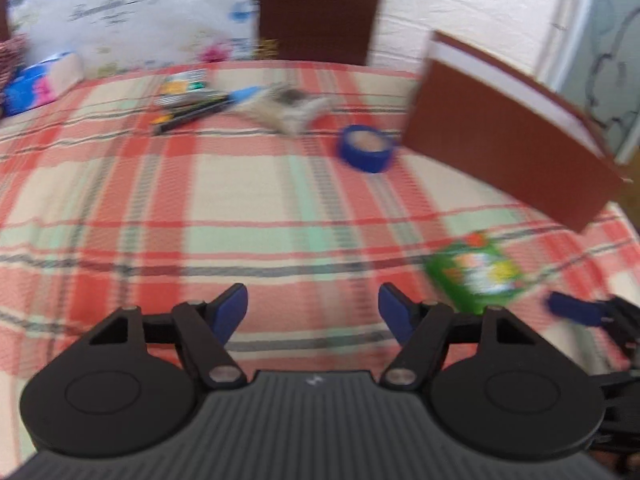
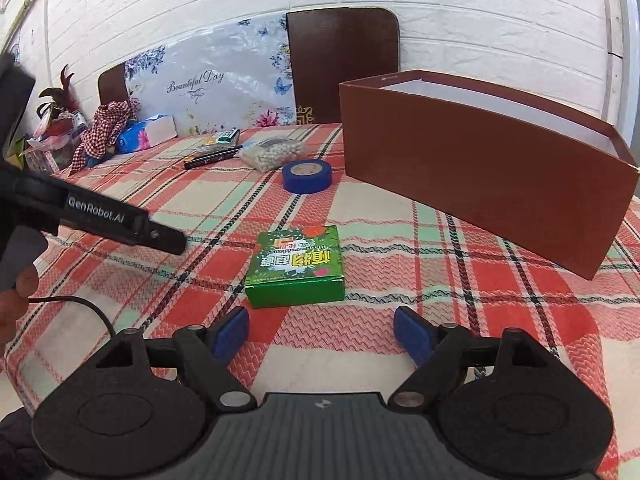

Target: Organize objects

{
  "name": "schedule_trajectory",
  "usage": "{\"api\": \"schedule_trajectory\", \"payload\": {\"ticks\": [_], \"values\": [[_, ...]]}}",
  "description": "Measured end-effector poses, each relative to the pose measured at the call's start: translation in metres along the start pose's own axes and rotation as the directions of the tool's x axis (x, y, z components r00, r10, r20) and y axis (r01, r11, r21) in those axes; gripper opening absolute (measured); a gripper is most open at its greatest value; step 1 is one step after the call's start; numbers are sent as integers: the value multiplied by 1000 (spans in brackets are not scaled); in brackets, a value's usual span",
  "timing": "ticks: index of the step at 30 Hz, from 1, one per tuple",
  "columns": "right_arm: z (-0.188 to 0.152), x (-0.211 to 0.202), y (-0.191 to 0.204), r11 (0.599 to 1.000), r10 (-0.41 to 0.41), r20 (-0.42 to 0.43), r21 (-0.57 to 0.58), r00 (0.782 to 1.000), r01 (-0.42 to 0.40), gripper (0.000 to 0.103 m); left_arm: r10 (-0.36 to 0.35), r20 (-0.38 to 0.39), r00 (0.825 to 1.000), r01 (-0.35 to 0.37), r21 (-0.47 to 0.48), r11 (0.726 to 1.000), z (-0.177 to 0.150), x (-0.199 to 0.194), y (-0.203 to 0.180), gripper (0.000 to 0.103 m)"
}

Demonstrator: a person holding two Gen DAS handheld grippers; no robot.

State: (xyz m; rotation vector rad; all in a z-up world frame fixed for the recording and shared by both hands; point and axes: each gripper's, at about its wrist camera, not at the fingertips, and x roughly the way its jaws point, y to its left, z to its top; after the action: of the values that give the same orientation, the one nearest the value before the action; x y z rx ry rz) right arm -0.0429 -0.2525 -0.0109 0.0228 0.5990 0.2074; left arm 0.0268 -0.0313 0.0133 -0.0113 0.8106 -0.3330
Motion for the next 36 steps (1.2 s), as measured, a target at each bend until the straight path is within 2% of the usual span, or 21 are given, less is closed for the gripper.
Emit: {"api": "schedule_trajectory", "payload": {"ticks": [3,6,9,10,11,12,15,18,22,24,28,32,34,35,36], "values": [[5,4,4,998,42,-7,-36,999,-42,75,-82,-31,996,84,40,996,8,4,-29,70],[9,12,8,996,44,-18,-77,999,-45,73,-165,-99,981,166,1,986,19,19,-45,65],[15,23,6,997,44,-44,-68,998,-46,71,-187,-171,967,189,-6,982,18,39,-60,66],[17,27,5,997,47,-51,-64,998,-50,67,-195,-161,968,195,-10,981,16,42,-61,65],[18,29,6,996,50,-51,-66,997,-54,61,-201,-147,969,201,-15,979,15,42,-63,61],[19,31,6,996,49,-50,-74,998,-52,60,-220,-146,965,219,-19,975,15,41,-65,50],[20,28,7,996,33,-14,-83,999,-34,59,-191,-133,973,195,21,981,23,36,-74,48],[29,16,7,994,1,105,-108,994,10,60,-197,-59,979,200,45,979,40,19,-80,48],[53,7,-3,990,-63,267,-102,962,93,60,-212,45,976,207,104,973,80,6,-98,48],[69,12,-13,990,-84,308,-85,948,116,60,-203,80,976,189,150,970,101,8,-110,48],[101,30,-35,987,-123,356,-49,926,150,60,-186,131,974,160,188,969,136,24,-127,48],[117,57,-56,986,-150,350,-14,925,165,60,-181,112,977,156,195,968,158,54,-138,48],[120,69,-68,989,-143,358,26,923,143,60,-155,129,979,126,210,970,162,67,-143,49],[122,76,-72,989,-145,353,45,924,138,63,-136,114,984,109,214,971,163,74,-146,49],[123,80,-75,988,-152,349,63,925,139,71,-122,91,988,100,210,973,164,83,-146,50]]}}
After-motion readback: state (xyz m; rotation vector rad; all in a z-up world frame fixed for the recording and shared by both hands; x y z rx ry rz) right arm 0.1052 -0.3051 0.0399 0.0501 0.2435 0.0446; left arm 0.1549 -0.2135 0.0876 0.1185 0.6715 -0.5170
